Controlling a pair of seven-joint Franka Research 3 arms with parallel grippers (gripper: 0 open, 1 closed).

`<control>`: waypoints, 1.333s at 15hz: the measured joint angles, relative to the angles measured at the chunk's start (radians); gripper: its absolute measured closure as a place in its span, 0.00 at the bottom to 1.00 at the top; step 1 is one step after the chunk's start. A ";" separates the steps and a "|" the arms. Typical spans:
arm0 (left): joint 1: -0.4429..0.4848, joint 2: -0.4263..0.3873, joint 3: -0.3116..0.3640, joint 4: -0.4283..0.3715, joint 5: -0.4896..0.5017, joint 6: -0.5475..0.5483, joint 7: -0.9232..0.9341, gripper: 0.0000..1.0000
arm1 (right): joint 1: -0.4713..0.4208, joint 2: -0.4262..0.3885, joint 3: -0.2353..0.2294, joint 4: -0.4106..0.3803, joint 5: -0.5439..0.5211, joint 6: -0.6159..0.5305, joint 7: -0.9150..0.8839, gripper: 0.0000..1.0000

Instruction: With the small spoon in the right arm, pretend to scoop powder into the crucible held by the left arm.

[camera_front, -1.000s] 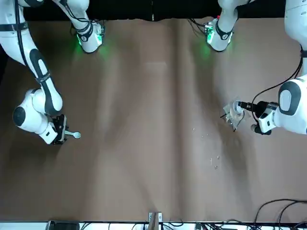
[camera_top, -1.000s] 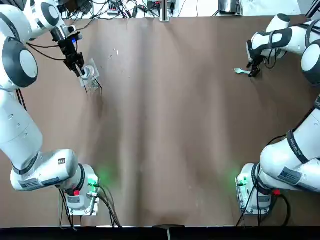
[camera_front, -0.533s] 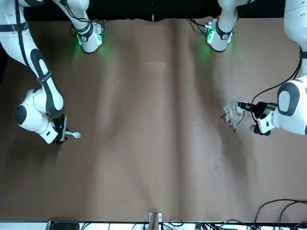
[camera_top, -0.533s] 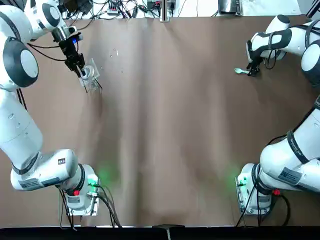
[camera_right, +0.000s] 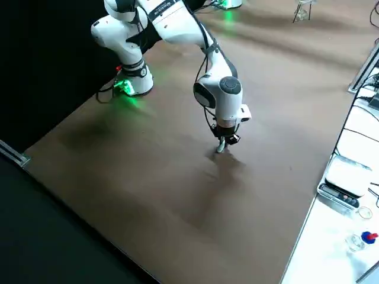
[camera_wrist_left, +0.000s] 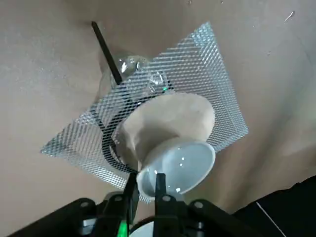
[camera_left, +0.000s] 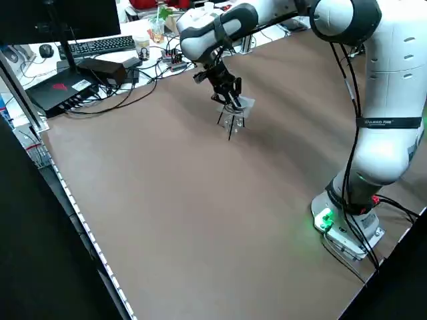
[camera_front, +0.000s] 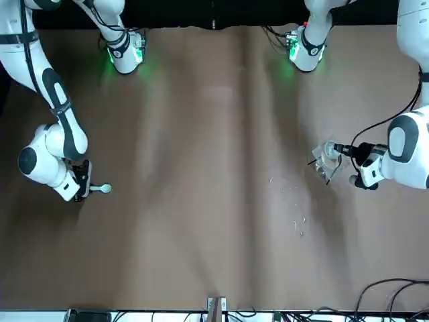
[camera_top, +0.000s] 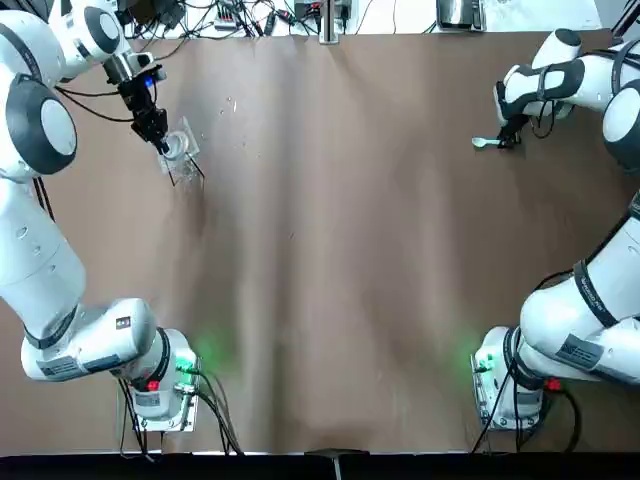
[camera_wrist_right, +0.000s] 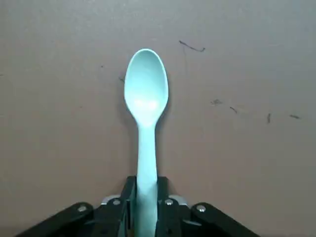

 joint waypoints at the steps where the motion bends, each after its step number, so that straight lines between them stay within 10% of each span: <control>1: 0.000 0.000 0.000 0.000 0.000 -0.001 -0.002 0.84 | 0.000 0.000 -0.001 0.001 0.000 -0.002 0.001 0.79; 9: 0.000 -0.002 -0.007 0.011 -0.045 -0.002 -0.025 0.94 | 0.037 0.000 0.032 0.072 0.003 -0.339 0.265 0.79; 20: -0.011 -0.027 -0.115 0.037 -0.313 -0.021 -0.280 0.94 | 0.139 0.000 0.343 0.118 0.087 -0.549 1.122 0.79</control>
